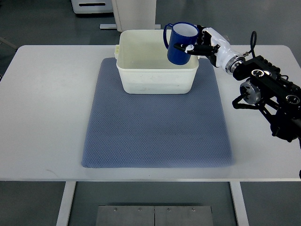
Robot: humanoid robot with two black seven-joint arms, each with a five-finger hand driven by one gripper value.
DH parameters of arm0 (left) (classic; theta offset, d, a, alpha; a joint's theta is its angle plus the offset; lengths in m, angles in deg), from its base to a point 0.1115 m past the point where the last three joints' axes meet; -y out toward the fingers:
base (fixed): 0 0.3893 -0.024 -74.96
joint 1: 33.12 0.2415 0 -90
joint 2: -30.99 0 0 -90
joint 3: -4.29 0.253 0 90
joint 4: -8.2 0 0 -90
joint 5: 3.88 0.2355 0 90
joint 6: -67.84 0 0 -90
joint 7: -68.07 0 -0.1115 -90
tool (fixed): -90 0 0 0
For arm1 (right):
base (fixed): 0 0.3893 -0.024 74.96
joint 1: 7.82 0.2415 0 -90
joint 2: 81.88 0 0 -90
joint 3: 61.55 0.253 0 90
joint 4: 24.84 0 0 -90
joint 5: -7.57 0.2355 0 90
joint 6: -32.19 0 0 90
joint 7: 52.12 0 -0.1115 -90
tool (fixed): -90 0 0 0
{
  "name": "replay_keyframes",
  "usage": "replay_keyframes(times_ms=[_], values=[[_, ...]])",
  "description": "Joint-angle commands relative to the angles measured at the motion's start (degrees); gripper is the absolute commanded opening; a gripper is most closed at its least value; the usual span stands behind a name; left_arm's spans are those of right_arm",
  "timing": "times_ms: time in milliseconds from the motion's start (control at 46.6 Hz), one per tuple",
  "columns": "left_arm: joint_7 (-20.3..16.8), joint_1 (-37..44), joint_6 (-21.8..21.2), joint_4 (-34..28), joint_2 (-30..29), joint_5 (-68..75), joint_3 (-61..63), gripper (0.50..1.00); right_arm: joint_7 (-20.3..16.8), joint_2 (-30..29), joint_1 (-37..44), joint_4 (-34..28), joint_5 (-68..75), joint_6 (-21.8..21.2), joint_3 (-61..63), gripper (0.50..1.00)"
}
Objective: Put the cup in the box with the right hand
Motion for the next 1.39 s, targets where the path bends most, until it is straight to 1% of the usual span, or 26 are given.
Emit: replay_keyframes(times_ms=[0,150,644,901,1073,1159,1373], values=[[0.00,0.00,0.00,0.00,0.00,0.00,0.00,1.000,0.03,-0.23,-0.09,-0.10,0.01,0.00,0.00,0.989],[0.00,0.00,0.00,0.00,0.00,0.00,0.00,1.000,0.03,-0.58,-0.09,-0.10,0.01,-0.09,0.00,0.998],[0.00,0.00,0.00,0.00,0.00,0.00,0.00,1.000,0.03,-0.58,0.44,-0.36,0.27,-0.09,0.35,0.998],[0.00,0.00,0.00,0.00,0.00,0.00,0.00,1.000,-0.32,2.23,0.09,-0.45,6.24,-0.62,2.63,0.998],[0.00,0.00,0.00,0.00,0.00,0.00,0.00,1.000,-0.41,3.81,-2.81,-0.28,7.92,-0.71,6.67,0.998],[0.00,0.00,0.09,0.00,0.00,0.00,0.00,1.000,-1.20,3.81,-4.92,-0.19,8.36,-0.71,9.84,0.998],[0.00,0.00,0.00,0.00,0.00,0.00,0.00,1.000,-5.15,3.28,-10.28,-0.10,8.44,-0.88,19.94,1.000]])
